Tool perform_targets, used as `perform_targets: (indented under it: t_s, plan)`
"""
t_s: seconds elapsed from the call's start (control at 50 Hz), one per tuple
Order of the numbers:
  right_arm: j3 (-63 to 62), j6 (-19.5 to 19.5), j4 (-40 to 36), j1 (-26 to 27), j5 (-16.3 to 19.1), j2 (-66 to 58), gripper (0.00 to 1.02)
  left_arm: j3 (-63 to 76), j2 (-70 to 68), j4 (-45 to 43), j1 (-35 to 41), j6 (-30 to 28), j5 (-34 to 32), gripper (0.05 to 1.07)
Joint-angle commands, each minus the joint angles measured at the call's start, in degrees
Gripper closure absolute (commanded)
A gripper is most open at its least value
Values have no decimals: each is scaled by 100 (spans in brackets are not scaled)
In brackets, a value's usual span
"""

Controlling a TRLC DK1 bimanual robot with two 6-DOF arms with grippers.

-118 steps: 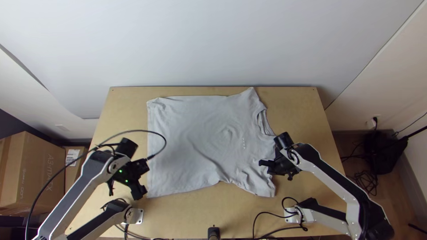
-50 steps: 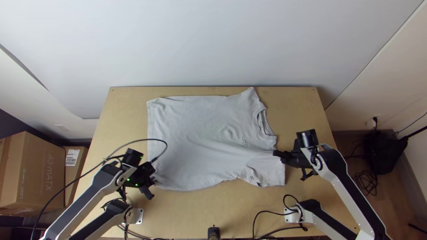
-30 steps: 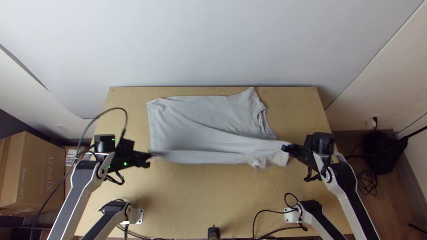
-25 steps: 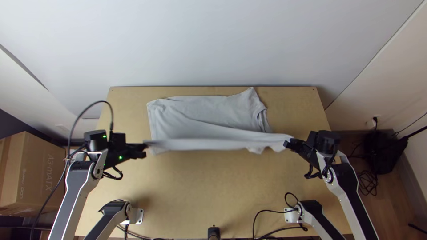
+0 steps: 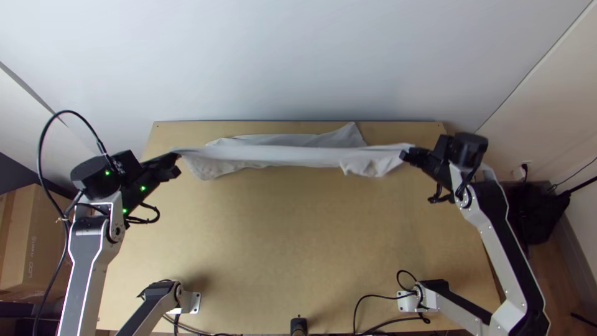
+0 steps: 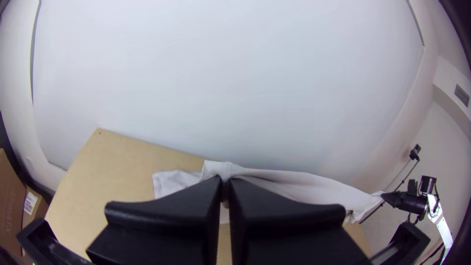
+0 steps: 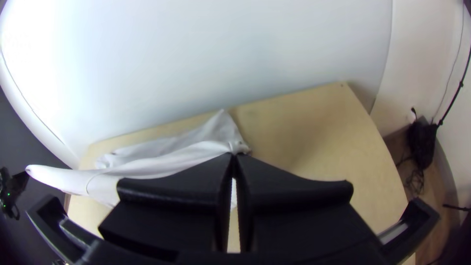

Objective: Fold the t-shirt

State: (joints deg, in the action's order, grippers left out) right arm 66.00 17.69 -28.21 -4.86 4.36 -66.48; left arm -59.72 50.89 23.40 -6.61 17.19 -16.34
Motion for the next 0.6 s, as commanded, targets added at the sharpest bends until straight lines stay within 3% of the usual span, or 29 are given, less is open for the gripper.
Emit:
perform_targets:
  t_s: [0.0, 0.24, 0.42, 0.58]
  plan:
    - [739, -249, 360, 38, -137, -357, 100, -417, 263, -433, -191, 144, 236, 105]
    - [2365, -381, 993, -85, -84, -1087, 100, -1490, 1168, -1461, -156, -541, 1660, 105]
    - [3710, -363, 1265, -190, -128, -1535, 100, -2676, 1740, -1681, -244, -682, 1897, 105]
    - [4334, -354, 1318, -296, -137, -1157, 100, -3168, 1564, -1892, -367, -937, 1994, 105]
